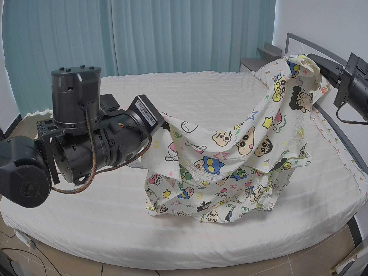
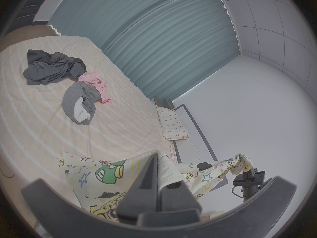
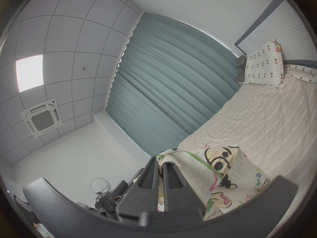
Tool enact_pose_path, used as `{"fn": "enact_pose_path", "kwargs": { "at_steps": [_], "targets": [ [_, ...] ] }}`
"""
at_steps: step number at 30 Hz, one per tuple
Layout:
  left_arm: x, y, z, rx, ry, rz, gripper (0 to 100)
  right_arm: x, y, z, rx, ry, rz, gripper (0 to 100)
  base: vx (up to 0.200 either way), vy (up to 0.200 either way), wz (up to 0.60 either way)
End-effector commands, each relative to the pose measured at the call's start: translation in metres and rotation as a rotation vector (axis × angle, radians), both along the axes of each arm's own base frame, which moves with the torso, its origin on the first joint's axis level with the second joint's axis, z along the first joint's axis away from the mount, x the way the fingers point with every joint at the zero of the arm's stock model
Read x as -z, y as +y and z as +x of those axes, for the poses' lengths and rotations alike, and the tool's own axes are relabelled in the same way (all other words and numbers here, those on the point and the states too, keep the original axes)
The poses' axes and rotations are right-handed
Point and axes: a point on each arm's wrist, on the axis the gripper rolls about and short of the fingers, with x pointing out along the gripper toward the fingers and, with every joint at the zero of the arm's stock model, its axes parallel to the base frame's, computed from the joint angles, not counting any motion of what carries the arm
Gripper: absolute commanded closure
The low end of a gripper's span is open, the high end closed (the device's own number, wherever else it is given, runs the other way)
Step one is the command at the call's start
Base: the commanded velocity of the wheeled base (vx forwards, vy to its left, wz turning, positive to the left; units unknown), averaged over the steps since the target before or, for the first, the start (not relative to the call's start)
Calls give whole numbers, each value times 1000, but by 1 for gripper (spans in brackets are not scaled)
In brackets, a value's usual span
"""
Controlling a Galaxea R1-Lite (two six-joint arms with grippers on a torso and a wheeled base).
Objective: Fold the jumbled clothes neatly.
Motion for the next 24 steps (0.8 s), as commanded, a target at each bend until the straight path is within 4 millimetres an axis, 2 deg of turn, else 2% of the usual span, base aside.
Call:
{"fn": "enact_pose_path", "kwargs": {
  "at_steps": [1, 7, 19, 24],
  "targets": [
    [2, 0, 0, -5, 4, 4, 100, 4, 0, 6, 6, 18, -3, 100, 0, 0, 0],
    [2, 1, -1, -6, 7, 6, 100, 6, 0, 3, 3, 24, -6, 100, 0, 0, 0],
    [4, 14, -18, -4, 14, 8, 100, 15, -4, -22, -68, 27, -20, 100, -200, 0, 0],
    [4, 19, -24, 0, 16, 6, 100, 12, -6, -34, -92, 3, -20, 100, -200, 0, 0]
  ]
}}
